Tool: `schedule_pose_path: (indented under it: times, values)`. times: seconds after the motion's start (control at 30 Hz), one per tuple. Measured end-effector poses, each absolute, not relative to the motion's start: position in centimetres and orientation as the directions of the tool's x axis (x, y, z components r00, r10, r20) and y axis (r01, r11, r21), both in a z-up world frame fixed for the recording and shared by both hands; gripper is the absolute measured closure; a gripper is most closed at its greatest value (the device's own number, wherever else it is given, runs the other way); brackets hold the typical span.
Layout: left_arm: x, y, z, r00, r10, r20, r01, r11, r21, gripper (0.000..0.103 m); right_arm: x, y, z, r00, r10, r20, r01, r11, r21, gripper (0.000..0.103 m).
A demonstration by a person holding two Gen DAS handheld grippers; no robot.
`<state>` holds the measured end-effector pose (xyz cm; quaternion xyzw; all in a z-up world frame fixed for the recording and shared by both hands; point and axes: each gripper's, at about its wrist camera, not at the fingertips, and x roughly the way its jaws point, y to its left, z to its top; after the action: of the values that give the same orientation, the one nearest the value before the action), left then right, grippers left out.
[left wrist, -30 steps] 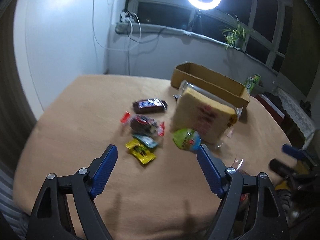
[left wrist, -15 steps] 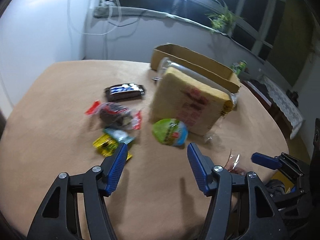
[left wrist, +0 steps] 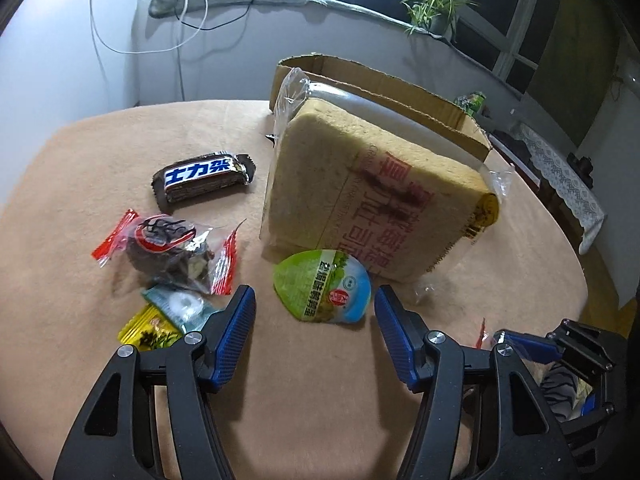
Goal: Organize snacks
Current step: 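Grasp the red-sealed pastry with the right tool while the left tool grasps the green cup, then carry the pastry into the box with the right tool while the left carries the cup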
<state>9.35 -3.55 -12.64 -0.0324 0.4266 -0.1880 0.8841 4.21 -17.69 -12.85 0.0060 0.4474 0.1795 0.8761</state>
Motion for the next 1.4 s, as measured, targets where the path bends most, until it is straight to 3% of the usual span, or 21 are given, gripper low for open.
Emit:
schedule_pose_path:
  times: [0.2, 0.3, 0.53, 0.93, 1.4]
  values:
    - [10.2, -3.8, -12.7, 0.558, -0.365, -0.746, 0.314, 0.924, -0.217, 0.042, 4.7, -17.7, -12.8, 0.527, 0.345, -0.777, -0.319, 0.927, 0.196, 0.063]
    - [10.2, -3.9, -12.6, 0.556, -0.370, -0.744, 0.323, 0.921, -0.217, 0.042, 4.8, -17.8, -12.9, 0.525, 0.354, -0.774, -0.317, 0.925, 0.208, 0.064]
    - [10.4, -4.2, -12.8, 0.558, -0.368, -0.744, 0.327, 0.921, -0.210, 0.061, 4.8, -17.8, -12.9, 0.526, 0.362, -0.770, -0.313, 0.924, 0.220, 0.065]
    - [9.8, -3.9, -12.1, 0.566, -0.381, -0.731, 0.316, 0.919, -0.235, 0.064, 4.7, -19.2, -11.0, 0.566, 0.357, -0.743, -0.288, 0.930, 0.228, 0.065]
    - [10.5, -2.0, -7.5, 0.630, -0.387, -0.674, 0.318, 0.920, -0.230, 0.064, 6.9, -23.4, -7.1, 0.650, 0.317, -0.691, -0.247, 0.948, 0.203, 0.065]
